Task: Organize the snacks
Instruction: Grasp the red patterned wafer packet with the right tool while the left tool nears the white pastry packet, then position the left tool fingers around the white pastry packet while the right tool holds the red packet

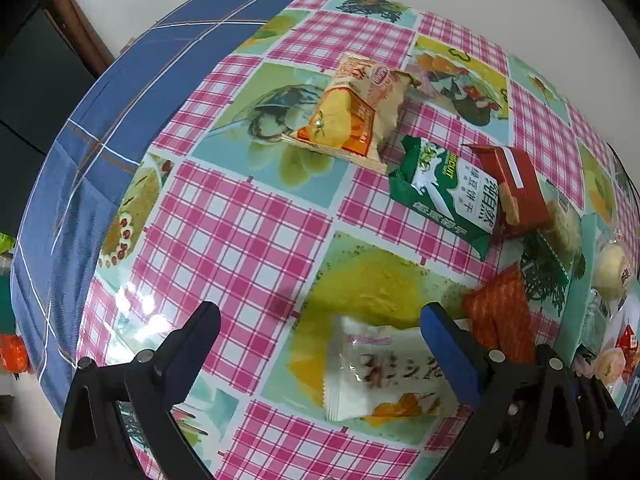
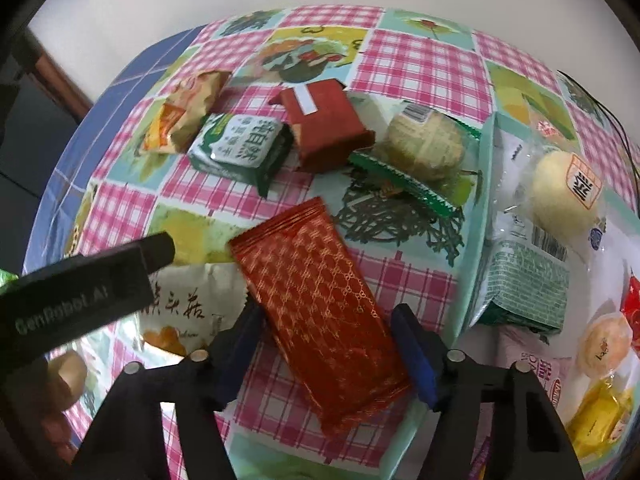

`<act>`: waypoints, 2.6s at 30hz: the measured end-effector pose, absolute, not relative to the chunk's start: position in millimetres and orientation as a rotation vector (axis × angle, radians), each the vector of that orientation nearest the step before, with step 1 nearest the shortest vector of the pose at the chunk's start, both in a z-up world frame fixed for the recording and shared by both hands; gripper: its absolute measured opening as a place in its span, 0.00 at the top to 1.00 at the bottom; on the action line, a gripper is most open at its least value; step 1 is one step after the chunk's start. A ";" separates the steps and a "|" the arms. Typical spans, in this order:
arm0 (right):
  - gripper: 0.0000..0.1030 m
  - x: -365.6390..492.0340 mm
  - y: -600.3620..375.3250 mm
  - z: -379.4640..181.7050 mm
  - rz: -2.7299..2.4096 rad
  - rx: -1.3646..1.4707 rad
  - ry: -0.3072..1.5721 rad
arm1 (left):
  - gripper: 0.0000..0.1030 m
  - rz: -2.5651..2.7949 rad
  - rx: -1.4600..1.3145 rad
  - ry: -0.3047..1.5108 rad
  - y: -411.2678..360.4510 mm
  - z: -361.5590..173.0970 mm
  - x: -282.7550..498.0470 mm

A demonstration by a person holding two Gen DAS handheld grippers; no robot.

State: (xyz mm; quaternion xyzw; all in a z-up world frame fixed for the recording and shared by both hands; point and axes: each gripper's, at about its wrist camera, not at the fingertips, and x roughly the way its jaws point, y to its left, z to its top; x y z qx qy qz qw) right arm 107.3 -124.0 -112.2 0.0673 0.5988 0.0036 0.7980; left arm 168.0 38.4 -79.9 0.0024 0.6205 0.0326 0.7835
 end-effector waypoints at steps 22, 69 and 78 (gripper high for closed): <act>0.56 88.4 -153.3 -102.2 -0.023 0.272 1.274 | 0.03 -0.051 0.017 1.444 -39.8 -130.1 160.6; 0.50 64.1 -113.3 -111.0 -0.096 0.098 1.258 | 0.04 0.025 0.028 1.405 -36.7 -151.4 117.5; 0.50 55.4 -111.9 -109.4 -0.091 0.133 1.261 | 0.20 -0.002 0.058 1.395 -52.3 -144.5 108.3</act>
